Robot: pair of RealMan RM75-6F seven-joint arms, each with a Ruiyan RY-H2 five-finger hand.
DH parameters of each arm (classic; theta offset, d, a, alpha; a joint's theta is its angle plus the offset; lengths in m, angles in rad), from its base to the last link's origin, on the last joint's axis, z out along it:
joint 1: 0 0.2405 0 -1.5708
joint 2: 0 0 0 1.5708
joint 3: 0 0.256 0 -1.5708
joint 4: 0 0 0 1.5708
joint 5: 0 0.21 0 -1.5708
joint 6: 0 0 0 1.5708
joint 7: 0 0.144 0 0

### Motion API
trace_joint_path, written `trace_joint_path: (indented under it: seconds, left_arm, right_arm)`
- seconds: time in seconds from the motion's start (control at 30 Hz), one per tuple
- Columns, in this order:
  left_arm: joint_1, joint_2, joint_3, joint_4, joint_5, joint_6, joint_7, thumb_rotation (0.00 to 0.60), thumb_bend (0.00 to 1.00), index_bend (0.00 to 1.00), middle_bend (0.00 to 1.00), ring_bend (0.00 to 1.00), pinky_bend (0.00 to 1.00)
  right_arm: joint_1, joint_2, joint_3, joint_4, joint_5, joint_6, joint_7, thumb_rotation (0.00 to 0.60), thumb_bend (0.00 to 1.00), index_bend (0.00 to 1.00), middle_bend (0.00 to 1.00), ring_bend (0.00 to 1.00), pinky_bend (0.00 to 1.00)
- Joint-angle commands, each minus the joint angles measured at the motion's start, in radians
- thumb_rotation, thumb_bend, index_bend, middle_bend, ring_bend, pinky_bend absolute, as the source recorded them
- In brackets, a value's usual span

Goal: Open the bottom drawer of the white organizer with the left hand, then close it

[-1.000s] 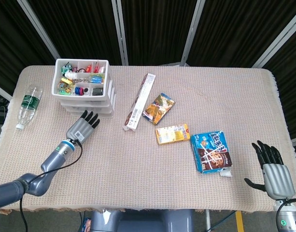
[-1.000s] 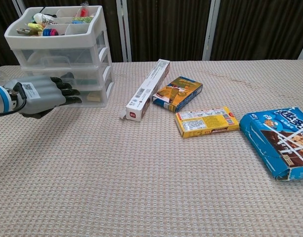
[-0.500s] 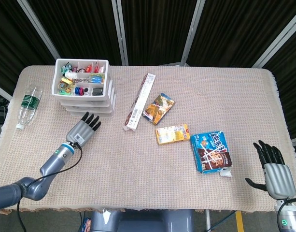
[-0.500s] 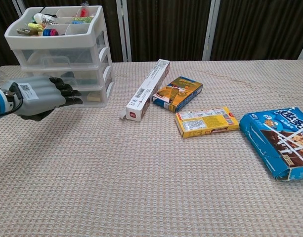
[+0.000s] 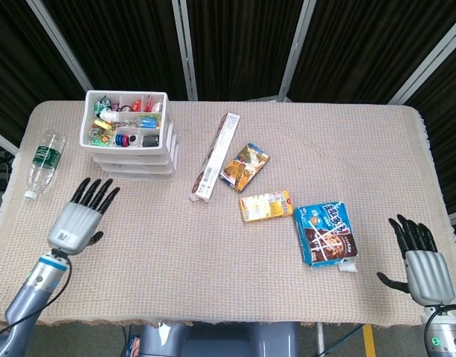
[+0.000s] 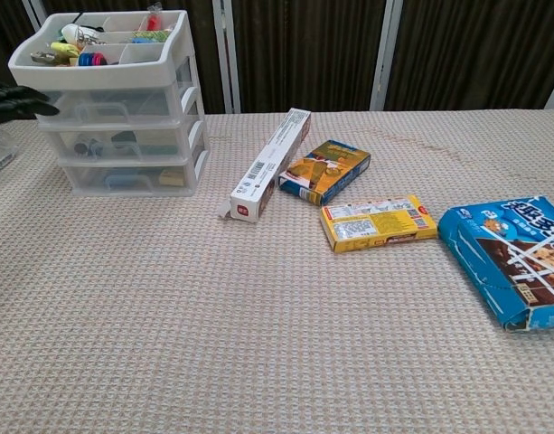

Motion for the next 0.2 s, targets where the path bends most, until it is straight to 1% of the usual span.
trace_joint_path:
  seconds: [0.03, 0.2]
  left_arm:
    - [0.121, 0.045, 0.043, -0.043, 0.088, 0.148, -0.129, 0.600, 0.06, 0.00, 0.00, 0.00, 0.00]
    - [0.208, 0.058, 0.073, -0.049, 0.102, 0.224, -0.209, 0.600, 0.04, 0.00, 0.00, 0.00, 0.00]
  right_arm:
    - [0.000, -0.004, 0.002, 0.007, -0.004, 0.006, -0.009, 0.600, 0.01, 0.05, 0.00, 0.00, 0.00]
    - [-0.002, -0.015, 0.005, 0.023, -0.022, 0.028, -0.014, 0.600, 0.01, 0.05, 0.00, 0.00, 0.00]
